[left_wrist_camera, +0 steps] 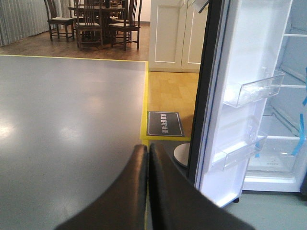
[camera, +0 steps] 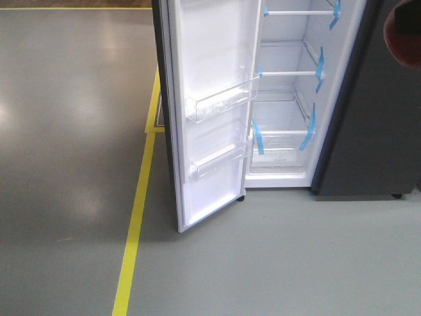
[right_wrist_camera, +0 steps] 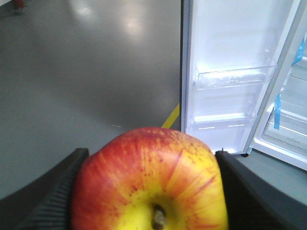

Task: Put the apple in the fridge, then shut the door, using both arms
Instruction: 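Drive up to the open refrigerator door holding the apple, then move the right gripper with the apple above the upper door shelf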

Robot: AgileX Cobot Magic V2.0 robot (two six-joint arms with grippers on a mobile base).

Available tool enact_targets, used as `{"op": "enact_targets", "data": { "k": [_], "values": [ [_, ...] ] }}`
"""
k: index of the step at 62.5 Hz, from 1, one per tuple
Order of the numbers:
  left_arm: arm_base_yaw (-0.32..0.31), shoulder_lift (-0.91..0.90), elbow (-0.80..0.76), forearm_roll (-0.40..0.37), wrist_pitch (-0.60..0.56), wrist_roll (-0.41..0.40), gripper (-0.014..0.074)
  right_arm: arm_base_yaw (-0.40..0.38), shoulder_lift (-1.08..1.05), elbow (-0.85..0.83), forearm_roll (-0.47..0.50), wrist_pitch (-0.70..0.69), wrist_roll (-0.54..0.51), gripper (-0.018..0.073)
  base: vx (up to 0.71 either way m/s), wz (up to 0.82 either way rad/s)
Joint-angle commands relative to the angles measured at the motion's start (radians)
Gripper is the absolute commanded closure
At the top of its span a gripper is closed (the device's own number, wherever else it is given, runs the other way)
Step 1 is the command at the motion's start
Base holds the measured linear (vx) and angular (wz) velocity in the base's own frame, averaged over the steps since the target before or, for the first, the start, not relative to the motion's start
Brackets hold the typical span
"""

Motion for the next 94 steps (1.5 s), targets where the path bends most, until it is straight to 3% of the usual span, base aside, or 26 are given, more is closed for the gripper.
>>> {"op": "enact_targets", "data": {
  "k": [1, 94],
  "values": [
    [-0.003, -0.016, 0.028, -0.007, -0.071, -0.008, 0.0603, -0.006, -0.019, -0.028, 0.049, -0.054, -0.012, 0.049, 0.26, 0.0],
    [-0.003, -0.016, 0.028, -0.007, -0.071, -0.008, 0.0603, -0.006, -0.019, -0.028, 0.049, -0.055, -0.012, 0.049, 0.19, 0.0]
  ]
}}
